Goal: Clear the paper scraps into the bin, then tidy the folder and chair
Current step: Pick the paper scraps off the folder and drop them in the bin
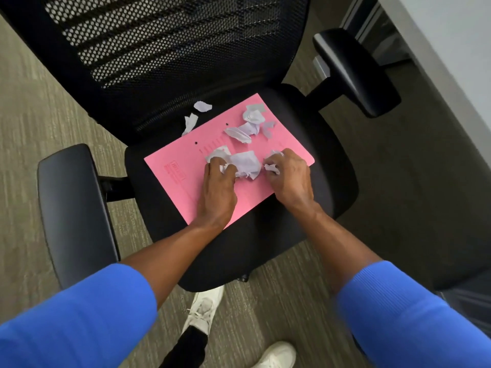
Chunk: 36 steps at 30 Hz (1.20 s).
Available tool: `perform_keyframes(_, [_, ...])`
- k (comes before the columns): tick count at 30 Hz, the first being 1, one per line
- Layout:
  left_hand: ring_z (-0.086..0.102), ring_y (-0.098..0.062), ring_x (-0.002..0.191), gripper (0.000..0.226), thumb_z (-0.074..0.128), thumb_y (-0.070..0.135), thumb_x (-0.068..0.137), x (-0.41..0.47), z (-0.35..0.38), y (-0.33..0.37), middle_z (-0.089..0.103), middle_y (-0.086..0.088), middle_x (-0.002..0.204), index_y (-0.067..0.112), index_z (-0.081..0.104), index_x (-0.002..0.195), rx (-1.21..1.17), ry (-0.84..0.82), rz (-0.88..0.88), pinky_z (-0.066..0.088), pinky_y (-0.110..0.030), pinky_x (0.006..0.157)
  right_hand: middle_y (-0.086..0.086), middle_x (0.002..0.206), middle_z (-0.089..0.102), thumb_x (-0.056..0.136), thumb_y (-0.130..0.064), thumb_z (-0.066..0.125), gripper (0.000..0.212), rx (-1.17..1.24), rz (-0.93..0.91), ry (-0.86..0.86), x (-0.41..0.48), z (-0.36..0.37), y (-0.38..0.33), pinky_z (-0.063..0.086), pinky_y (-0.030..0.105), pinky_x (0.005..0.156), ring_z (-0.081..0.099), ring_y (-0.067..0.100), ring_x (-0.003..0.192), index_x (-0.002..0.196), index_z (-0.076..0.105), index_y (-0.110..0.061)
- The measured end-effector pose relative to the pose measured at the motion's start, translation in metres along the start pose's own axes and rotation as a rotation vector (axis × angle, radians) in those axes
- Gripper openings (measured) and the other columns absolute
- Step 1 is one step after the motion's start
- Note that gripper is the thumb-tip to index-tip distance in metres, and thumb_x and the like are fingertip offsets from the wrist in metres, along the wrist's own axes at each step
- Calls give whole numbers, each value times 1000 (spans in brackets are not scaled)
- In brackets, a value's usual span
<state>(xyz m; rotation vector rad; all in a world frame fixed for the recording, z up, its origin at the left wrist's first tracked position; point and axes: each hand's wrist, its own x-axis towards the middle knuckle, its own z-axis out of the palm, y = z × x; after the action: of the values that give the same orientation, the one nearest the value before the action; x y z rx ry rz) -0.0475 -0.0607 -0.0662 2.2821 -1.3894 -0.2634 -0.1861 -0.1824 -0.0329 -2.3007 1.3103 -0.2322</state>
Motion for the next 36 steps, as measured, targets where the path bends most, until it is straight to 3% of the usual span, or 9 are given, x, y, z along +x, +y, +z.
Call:
perform_keyframes(3, [65,-34,123,19,64,-5,100,-10,-8,8,56,-19,138,-3,71,118,-96,23,-61,60,-40,105,5,101,68,87,-10,75,24,152,151,86,-16,0,2,56,37,76,65,25,91,109,82,-17])
perform_keyframes(10, [68,-34,99,13,61,-7,100,-47,-15,32,55,-20,128,-8,68,111,-198,33,-135,62,-46,82,-11,95,64,85,-20,83,18,385,369,292,-73,-8,19,37,5,71,59,-3,80,102,85,-25])
perform_keyframes(13, [63,-23,94,11,62,-7,100,-65,-14,44,56,-21,123,-8,67,109,-236,77,-157,54,-26,81,-17,95,62,84,-22,85,17,443,457,347,-105,-9,29,39,-3,72,57,-21,89,101,85,-26])
perform_keyframes(16, [43,4,91,8,62,-12,98,-85,-12,63,55,-22,117,-6,66,103,-303,153,-153,42,1,85,-8,102,74,84,-21,86,17,468,527,381,-140,-10,45,40,-3,80,60,-17,89,101,86,-23])
perform_keyframes(19, [42,5,91,5,62,-11,98,-109,-7,86,54,-19,116,-6,64,99,-340,168,-208,44,-3,87,-5,107,77,82,-19,87,18,486,596,419,-182,-9,66,40,-5,79,64,-13,92,100,86,-21])
perform_keyframes(23, [41,0,90,11,64,-16,94,-143,7,121,49,-14,109,-5,62,96,-387,167,-228,36,8,91,-3,103,79,80,-15,89,15,496,667,471,-240,-1,96,41,-4,80,53,-35,95,94,87,-20])
perform_keyframes(28, [54,-9,97,6,65,-6,98,-192,47,162,52,-7,113,-1,64,98,-408,-4,-90,50,-13,91,0,99,79,79,-12,90,18,509,762,509,-310,4,135,58,29,86,69,-6,93,95,86,-19])
perform_keyframes(33, [49,1,97,13,65,-4,97,-236,98,203,55,-6,119,6,67,106,-435,-204,75,44,-3,91,1,95,83,79,-18,89,16,480,948,515,-365,3,187,61,35,86,77,17,91,94,86,-24])
perform_keyframes(36, [63,-19,99,14,66,-4,96,-260,134,227,56,-10,117,3,69,108,-403,-376,144,56,-29,92,6,96,83,78,-18,88,22,434,1045,506,-393,5,225,61,36,88,78,26,90,99,85,-23])
